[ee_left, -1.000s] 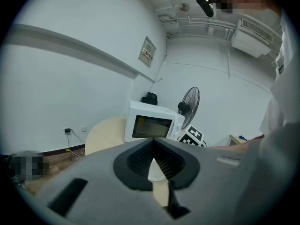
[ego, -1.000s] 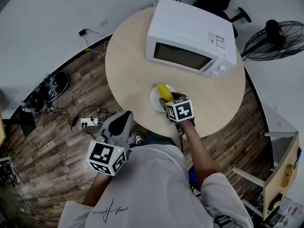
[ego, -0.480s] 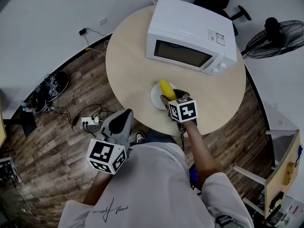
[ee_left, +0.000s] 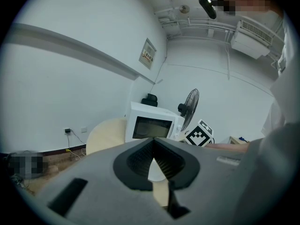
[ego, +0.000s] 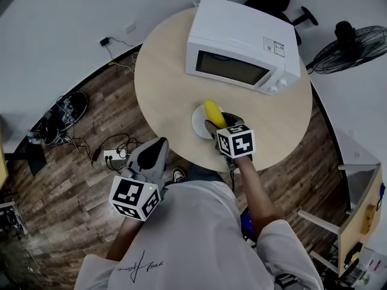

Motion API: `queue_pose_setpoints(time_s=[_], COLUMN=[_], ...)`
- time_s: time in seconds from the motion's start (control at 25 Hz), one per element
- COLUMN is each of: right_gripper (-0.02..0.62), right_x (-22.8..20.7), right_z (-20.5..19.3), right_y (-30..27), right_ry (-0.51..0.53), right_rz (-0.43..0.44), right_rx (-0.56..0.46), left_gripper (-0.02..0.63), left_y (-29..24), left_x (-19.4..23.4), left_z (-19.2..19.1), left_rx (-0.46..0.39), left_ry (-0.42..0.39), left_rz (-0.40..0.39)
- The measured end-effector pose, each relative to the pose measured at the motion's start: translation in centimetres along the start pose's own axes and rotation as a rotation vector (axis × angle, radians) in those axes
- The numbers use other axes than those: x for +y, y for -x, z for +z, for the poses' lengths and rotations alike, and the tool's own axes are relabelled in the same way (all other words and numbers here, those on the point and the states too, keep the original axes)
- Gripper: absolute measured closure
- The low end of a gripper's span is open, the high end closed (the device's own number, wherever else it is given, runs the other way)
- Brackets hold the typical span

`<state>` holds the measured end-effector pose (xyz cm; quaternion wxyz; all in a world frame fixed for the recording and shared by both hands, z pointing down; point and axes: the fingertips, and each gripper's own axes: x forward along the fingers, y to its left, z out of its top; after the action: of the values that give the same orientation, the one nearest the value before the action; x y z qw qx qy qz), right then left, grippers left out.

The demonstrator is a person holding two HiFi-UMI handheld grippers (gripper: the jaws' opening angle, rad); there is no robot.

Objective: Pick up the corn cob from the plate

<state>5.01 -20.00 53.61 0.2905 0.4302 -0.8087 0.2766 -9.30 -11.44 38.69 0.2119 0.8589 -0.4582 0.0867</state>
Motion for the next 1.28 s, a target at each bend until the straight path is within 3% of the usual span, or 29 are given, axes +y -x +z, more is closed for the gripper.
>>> queue_pose_setpoints(time_s=[1.28], right_gripper=[0.327], right_x=[2.0], right_z=[4.3], right_y=[6.5], right_ry=[-0.035], right_rz=[-0.010], right_rx=[-0.191], left_gripper=[0.614], left_y=[0.8], left_x=[1.1], left_z=[0.2], left_rx=[-0.011], left_ry=[0.015], left_rz=[0.000])
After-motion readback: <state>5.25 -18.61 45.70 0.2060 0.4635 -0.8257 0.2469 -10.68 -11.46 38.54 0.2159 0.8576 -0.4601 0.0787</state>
